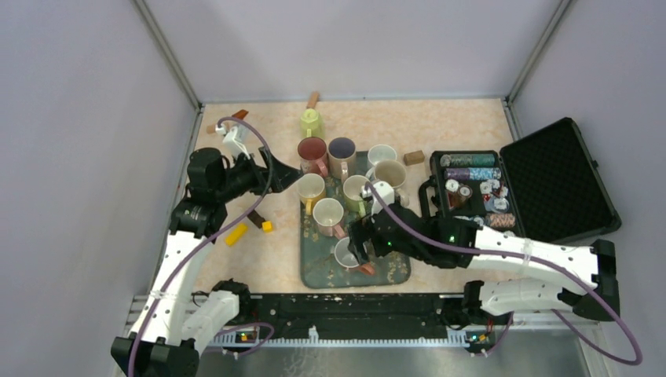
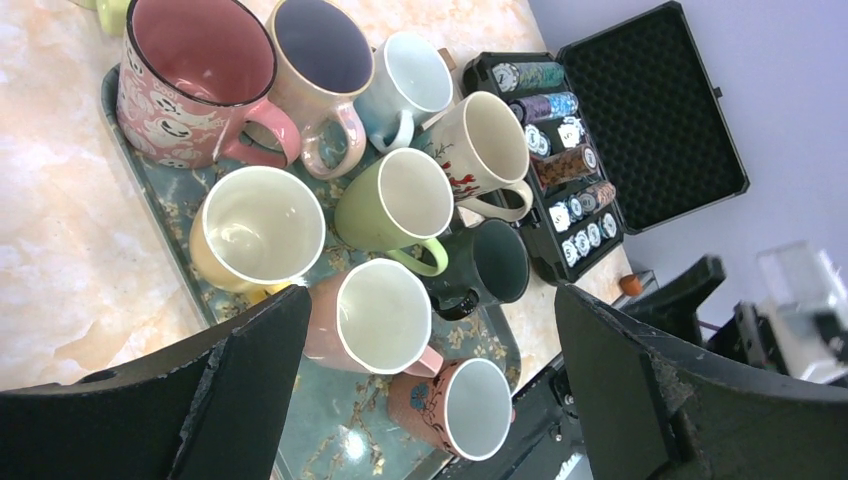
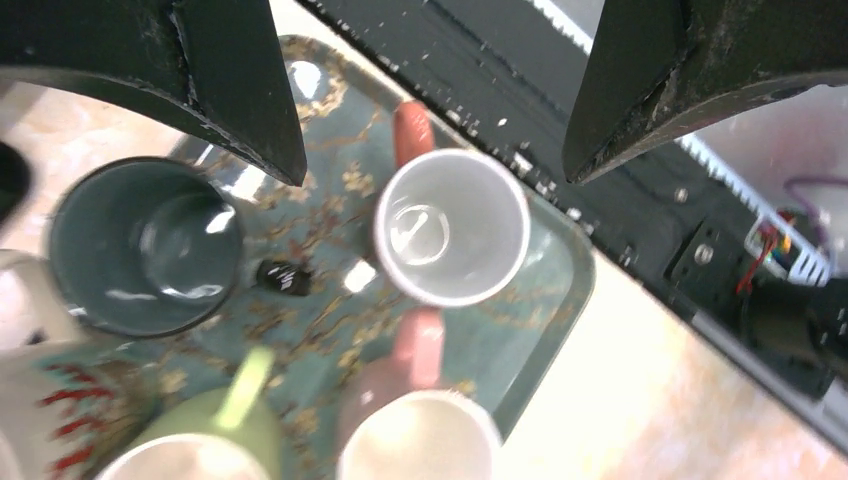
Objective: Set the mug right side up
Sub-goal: Reset both arms
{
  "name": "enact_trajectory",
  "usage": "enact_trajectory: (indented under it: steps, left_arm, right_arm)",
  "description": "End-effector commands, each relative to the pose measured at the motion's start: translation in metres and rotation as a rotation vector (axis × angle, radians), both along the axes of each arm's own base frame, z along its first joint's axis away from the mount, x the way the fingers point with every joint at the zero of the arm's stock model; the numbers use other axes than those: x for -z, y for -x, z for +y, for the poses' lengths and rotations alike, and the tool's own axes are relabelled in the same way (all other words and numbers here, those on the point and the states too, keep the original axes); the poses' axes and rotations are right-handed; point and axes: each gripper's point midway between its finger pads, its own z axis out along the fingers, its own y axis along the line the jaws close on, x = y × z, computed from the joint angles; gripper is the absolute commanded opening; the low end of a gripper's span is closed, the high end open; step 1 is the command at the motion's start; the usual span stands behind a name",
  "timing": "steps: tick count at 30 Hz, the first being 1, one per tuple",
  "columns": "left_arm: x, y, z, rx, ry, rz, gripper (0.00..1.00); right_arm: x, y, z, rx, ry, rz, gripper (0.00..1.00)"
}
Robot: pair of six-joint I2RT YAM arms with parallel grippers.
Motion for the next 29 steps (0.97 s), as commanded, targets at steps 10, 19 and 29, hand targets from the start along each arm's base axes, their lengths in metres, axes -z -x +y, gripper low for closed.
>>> enact_trajectory:
  steps: [10, 19, 29]
  left_arm:
    - [-0.002, -0.020, -0.001, -0.001, -0.126, -0.091, 0.99]
    - [-0.007, -0.030, 0.010, -0.046, -0.205, -0.135, 0.98]
    - [-0.010, -0.027, 0.010, -0.037, -0.215, -0.169, 0.99]
  right_arm:
    - [-0.085, -0.136, 0.008, 0.173, -0.354, -0.156, 0.99]
    - [-0.115, -0.175, 0.012, 0.201, -0.395, -0.231, 0.99]
    - [-0.109, -0.175, 0.012, 0.205, -0.390, -0.220, 0.99]
